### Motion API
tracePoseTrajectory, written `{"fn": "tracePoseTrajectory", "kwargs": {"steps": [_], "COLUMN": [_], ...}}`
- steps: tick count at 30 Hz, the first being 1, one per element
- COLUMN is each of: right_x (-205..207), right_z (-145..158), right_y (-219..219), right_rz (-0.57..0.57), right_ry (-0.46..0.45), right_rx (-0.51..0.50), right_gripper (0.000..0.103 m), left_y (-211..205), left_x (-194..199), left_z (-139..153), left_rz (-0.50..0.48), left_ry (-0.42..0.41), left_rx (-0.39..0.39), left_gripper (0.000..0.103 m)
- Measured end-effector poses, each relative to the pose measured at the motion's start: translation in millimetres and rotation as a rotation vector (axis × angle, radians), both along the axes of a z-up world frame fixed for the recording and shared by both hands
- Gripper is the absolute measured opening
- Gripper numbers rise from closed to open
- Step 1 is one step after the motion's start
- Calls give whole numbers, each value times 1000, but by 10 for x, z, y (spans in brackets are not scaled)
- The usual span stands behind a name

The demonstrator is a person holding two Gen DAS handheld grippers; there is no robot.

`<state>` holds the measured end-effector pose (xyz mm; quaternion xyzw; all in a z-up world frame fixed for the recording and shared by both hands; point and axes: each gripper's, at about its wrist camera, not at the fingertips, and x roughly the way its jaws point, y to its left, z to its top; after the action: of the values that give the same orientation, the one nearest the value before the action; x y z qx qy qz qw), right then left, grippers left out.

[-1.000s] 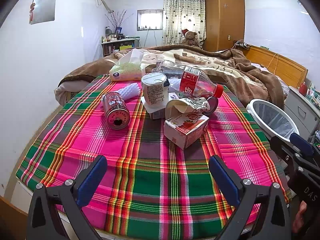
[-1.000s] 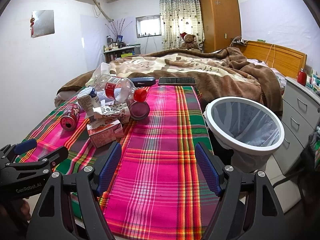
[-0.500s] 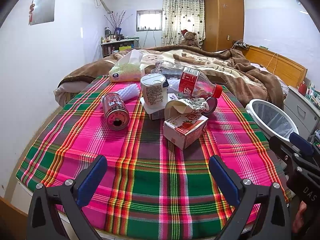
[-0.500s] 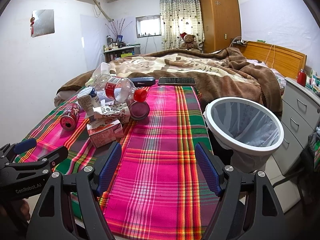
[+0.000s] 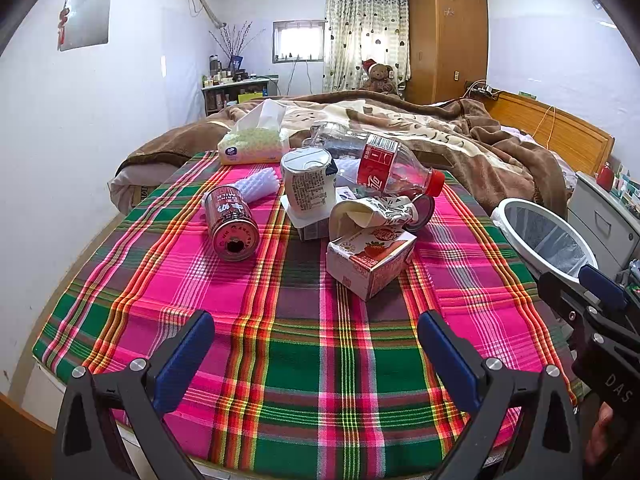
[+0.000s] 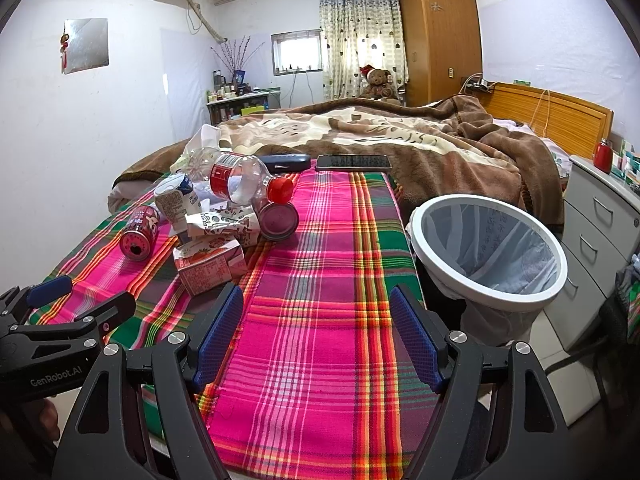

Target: Collect trash

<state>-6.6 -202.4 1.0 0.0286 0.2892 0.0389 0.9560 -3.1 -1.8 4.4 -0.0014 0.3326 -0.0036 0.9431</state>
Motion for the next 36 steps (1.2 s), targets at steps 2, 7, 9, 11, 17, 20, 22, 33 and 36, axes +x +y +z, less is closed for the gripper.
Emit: {"fn": "tracePoseTrajectory", "kwargs": {"steps": [2, 7, 9, 11, 17, 20, 22, 33, 36], "right_x": [-1, 0, 1, 1, 4, 5, 7, 78, 153], "right_z": [0, -1, -2, -1, -1, -2, -2, 16, 42], "right_y": [0, 3, 2, 3, -3, -1, -2, -44, -25], "right_rz": [0, -1, 0, -1, -1, 0, 0, 5, 8], "right_ry": [0, -1, 0, 0, 0, 0, 1, 8, -3], "right_rx": [-1, -1, -1, -2, -2, -3, -3, -15, -13], "right_gripper": [77, 77, 77, 77, 77, 77, 77, 77, 77], "left_y": [3, 3, 0, 2, 3, 11, 15, 110, 168], "left_x": [-1, -1, 0, 0, -3, 9, 19, 144, 209], "left_z": [-2, -2, 0, -2, -3, 8, 14, 5, 8], "left_rz": [0, 1, 0, 1, 1, 2, 2, 13, 16], "left_ry": [0, 1, 0, 0, 0, 0, 0, 8, 4], "left_rx": [0, 0, 0, -1, 0, -1, -1, -16, -32], "left_gripper": [103, 103, 103, 103, 103, 103, 103, 103, 103]}}
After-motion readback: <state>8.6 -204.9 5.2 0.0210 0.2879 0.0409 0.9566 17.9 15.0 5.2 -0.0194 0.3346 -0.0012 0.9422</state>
